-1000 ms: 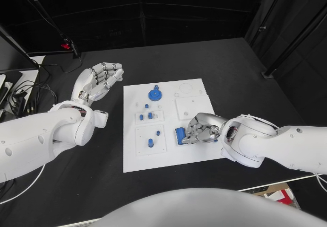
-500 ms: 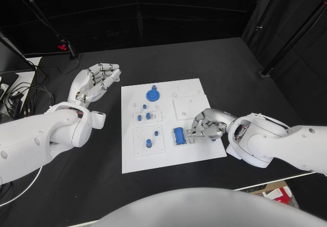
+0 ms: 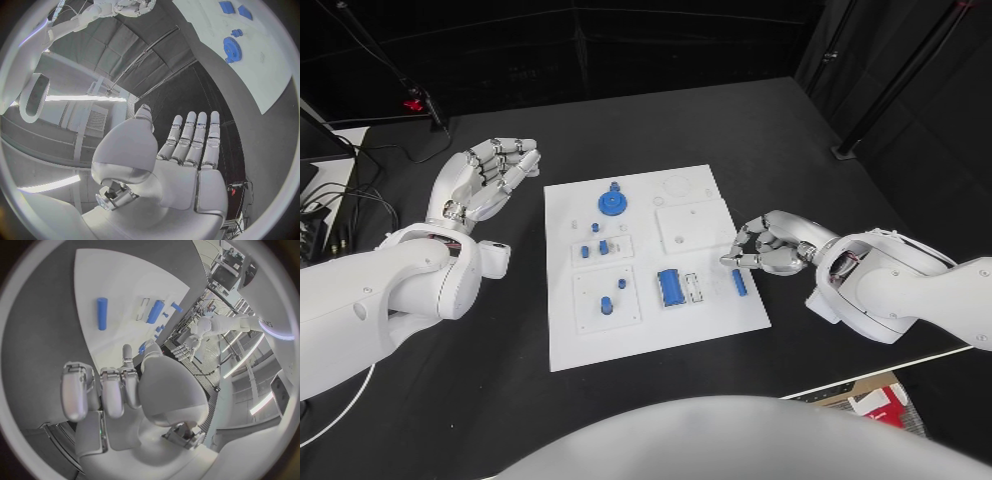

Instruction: Assemble the parts on the task board

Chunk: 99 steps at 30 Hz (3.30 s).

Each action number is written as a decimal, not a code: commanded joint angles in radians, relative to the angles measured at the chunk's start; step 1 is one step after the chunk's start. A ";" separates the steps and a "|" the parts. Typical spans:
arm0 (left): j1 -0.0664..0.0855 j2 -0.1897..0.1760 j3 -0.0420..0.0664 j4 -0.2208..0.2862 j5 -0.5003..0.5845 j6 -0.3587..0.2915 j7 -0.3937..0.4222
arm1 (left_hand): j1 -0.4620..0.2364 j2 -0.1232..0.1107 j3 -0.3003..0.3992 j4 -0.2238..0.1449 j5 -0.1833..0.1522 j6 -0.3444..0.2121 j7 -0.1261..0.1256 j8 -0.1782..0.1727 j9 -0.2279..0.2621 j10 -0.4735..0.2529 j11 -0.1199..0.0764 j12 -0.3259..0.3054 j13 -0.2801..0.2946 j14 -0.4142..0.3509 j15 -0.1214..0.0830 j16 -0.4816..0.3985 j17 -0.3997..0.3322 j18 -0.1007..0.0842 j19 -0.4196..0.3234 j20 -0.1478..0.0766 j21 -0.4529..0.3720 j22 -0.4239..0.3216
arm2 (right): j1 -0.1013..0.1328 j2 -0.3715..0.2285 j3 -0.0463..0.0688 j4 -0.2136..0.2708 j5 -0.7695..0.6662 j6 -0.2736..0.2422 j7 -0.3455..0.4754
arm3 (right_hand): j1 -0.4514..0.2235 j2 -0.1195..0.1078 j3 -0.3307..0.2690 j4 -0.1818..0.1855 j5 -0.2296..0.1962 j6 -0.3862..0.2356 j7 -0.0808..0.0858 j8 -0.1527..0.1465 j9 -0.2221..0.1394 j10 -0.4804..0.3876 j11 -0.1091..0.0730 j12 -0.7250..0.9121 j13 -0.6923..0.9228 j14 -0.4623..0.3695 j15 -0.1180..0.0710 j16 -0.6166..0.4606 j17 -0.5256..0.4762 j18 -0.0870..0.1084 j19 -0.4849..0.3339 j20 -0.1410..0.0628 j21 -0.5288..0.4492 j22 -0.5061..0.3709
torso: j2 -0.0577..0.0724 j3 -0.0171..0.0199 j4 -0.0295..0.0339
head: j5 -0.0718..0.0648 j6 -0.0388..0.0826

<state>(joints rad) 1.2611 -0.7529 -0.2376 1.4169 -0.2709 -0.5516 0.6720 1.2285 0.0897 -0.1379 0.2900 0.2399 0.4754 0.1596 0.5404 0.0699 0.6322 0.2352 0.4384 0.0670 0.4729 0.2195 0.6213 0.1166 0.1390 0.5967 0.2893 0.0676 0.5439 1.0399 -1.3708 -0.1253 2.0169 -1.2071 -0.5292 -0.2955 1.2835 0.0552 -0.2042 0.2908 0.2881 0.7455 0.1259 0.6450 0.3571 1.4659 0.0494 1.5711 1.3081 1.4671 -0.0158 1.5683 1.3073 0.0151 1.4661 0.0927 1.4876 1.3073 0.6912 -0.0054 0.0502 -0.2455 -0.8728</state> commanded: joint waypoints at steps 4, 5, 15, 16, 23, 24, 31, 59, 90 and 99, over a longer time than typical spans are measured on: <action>0.001 0.001 0.001 0.000 0.001 0.004 0.006 | 0.002 0.011 -0.008 0.001 0.007 -0.009 0.117 0.005 -0.001 -0.008 -0.001 0.007 -0.001 -0.004 -0.003 0.005 -0.002 -0.003 0.007 -0.001 0.003 -0.002 | 0.000 -0.006 -0.001 0.013 -0.206 0.173 -0.242 | -0.010 -0.003 -0.011 -0.001 0.024 -0.001 0.000 0.012 -0.005 0.105 0.007 0.000 0.263 0.104 0.008 0.002 0.263 0.003 0.067 0.007 0.018 0.239 | 0.000 0.0017 0.0022 | -0.016 0.000; 0.001 0.001 0.001 0.000 0.001 0.005 0.006 | 0.002 0.011 -0.008 0.001 0.007 -0.009 0.117 0.005 -0.001 -0.008 -0.001 0.007 -0.001 -0.004 -0.003 0.005 -0.002 -0.003 0.007 -0.001 0.003 -0.002 | 0.000 -0.004 -0.001 0.014 -0.224 0.188 -0.263 | -0.011 -0.003 -0.012 -0.001 0.026 0.000 0.000 0.013 -0.006 0.105 0.007 0.000 0.263 0.104 0.008 0.002 0.263 0.003 0.068 0.007 0.020 0.240 | 0.001 0.0020 0.0021 | -0.017 0.000; 0.000 -0.003 0.001 0.001 0.001 0.005 0.006 | 0.002 0.011 -0.008 0.001 0.007 -0.009 0.117 0.005 -0.001 -0.008 -0.001 0.007 -0.001 -0.004 -0.003 0.005 -0.002 -0.003 0.007 -0.001 0.003 -0.002 | -0.001 0.011 -0.001 0.015 -0.315 0.244 -0.355 | -0.020 0.000 -0.018 0.001 0.023 0.016 -0.003 0.016 -0.013 0.105 0.006 0.000 0.263 0.104 0.008 0.002 0.263 0.001 0.073 0.008 0.028 0.243 | 0.001 0.0016 0.0039 | -0.026 0.000; 0.000 -0.003 0.001 0.002 0.001 0.005 0.006 | 0.002 0.011 -0.008 0.001 0.007 -0.009 0.117 0.005 -0.001 -0.008 -0.001 0.007 -0.001 -0.004 -0.003 0.005 -0.002 -0.003 0.007 -0.001 0.003 -0.002 | -0.001 0.011 -0.001 0.015 -0.320 0.245 -0.360 | -0.020 0.000 -0.018 0.001 0.023 0.016 -0.003 0.016 -0.013 0.105 0.006 0.000 0.263 0.104 0.008 0.002 0.263 0.001 0.073 0.008 0.028 0.243 | 0.001 0.0015 0.0037 | -0.025 0.000; 0.000 -0.003 0.001 0.001 0.001 0.006 0.006 | 0.002 0.012 -0.009 0.001 0.007 -0.009 0.117 0.005 -0.001 -0.008 -0.001 0.007 -0.001 -0.004 -0.003 0.006 -0.002 -0.003 0.007 -0.001 0.003 -0.002 | -0.001 0.023 -0.001 0.013 -0.344 0.256 -0.376 | -0.029 0.004 -0.022 0.002 0.024 0.024 -0.004 0.016 -0.018 0.105 0.005 0.000 0.263 0.104 0.007 0.002 0.263 0.000 0.074 0.008 0.030 0.243 | 0.001 0.0009 0.0023 | -0.028 0.000; 0.000 -0.002 0.001 0.000 0.001 0.006 0.005 | 0.002 0.012 -0.009 0.001 0.007 -0.009 0.117 0.005 -0.001 -0.008 -0.001 0.007 -0.001 -0.004 -0.003 0.006 -0.002 -0.003 0.007 -0.001 0.003 -0.002 | -0.001 0.027 -0.001 0.011 -0.345 0.257 -0.376 | -0.031 0.005 -0.023 0.002 0.024 0.026 -0.005 0.016 -0.019 0.105 0.004 0.000 0.263 0.104 0.007 0.002 0.263 0.000 0.075 0.008 0.031 0.244 | 0.000 0.0008 0.0023 | -0.028 0.000; 0.000 -0.002 0.001 0.001 0.001 0.007 0.005 | 0.002 0.012 -0.009 0.001 0.007 -0.009 0.117 0.005 -0.001 -0.008 -0.001 0.007 -0.001 -0.004 -0.003 0.006 -0.002 -0.003 0.007 -0.001 0.003 -0.002 | -0.001 0.047 -0.001 0.001 -0.336 0.258 -0.369 | -0.036 0.008 -0.024 0.002 0.024 0.031 -0.006 0.017 -0.021 0.105 0.003 0.000 0.263 0.104 0.007 0.002 0.263 0.000 0.075 0.008 0.032 0.244 | 0.001 0.0023 0.0052 | -0.027 0.000; -0.001 -0.005 0.001 0.003 0.001 0.007 0.000 | 0.006 0.015 -0.010 0.001 0.009 -0.010 0.117 0.007 -0.001 -0.009 -0.001 0.009 -0.002 -0.005 -0.003 0.008 -0.005 -0.003 0.007 -0.001 0.003 -0.004 | -0.006 0.117 -0.001 -0.056 -0.322 0.371 -0.399 | 0.111 -0.011 0.004 -0.028 -0.058 0.049 -0.004 -0.011 -0.069 0.105 0.005 0.000 0.263 0.104 0.003 0.002 0.263 0.000 0.074 0.004 0.029 0.243 | 0.001 0.0008 0.0036 | -0.016 0.000; -0.002 -0.007 0.001 0.002 0.001 0.006 -0.003 | 0.006 0.015 -0.010 0.001 0.009 -0.010 0.117 0.007 -0.001 -0.009 -0.001 0.009 -0.002 -0.005 -0.003 0.008 -0.005 -0.003 0.007 -0.001 0.003 -0.004 | -0.006 0.077 0.000 -0.016 0.111 0.068 -0.104 | 0.252 -0.045 0.335 -0.076 -0.087 0.289 -0.024 -0.320 -0.226 0.105 -0.013 0.000 0.263 0.104 -0.005 0.002 0.263 -0.007 0.088 -0.004 0.055 0.253 | 0.000 0.0004 0.0053 | -0.015 0.000; -0.002 -0.006 0.001 0.001 0.001 0.006 -0.004 | 0.010 0.018 -0.010 0.001 0.010 -0.011 0.117 0.009 -0.002 -0.010 -0.001 0.012 -0.002 -0.006 -0.003 0.010 -0.008 -0.003 0.007 -0.001 0.003 -0.006 | -0.006 0.060 0.000 0.009 0.256 0.041 -0.044 | 0.233 -0.054 0.325 -0.077 -0.033 0.306 -0.024 -0.342 -0.229 0.105 -0.013 0.000 0.263 0.104 -0.006 0.002 0.263 -0.006 0.087 -0.005 0.052 0.252 | 0.001 0.0011 0.0025 | -0.006 0.000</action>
<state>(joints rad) 1.2577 -0.7599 -0.2376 1.4168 -0.2709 -0.5512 0.6647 1.2404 0.1015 -0.1430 0.2896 0.2435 0.4719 0.1561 0.5443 0.0699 0.6287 0.2316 0.4463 0.0662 0.4729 0.2195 0.6289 0.1093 0.1390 0.5967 0.2893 0.0676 0.5389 1.0331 -1.3092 -0.1253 2.0194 -1.0625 -0.4497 -0.4020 1.5235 0.0026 0.1250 0.2140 0.2494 1.0070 0.1397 0.3095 0.1280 1.4650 0.0406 1.5745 1.3081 1.4667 -0.0162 1.5683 1.3076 0.0150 1.4669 0.0933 1.5403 1.3073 0.6916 -0.0042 0.0530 -0.2531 -0.8728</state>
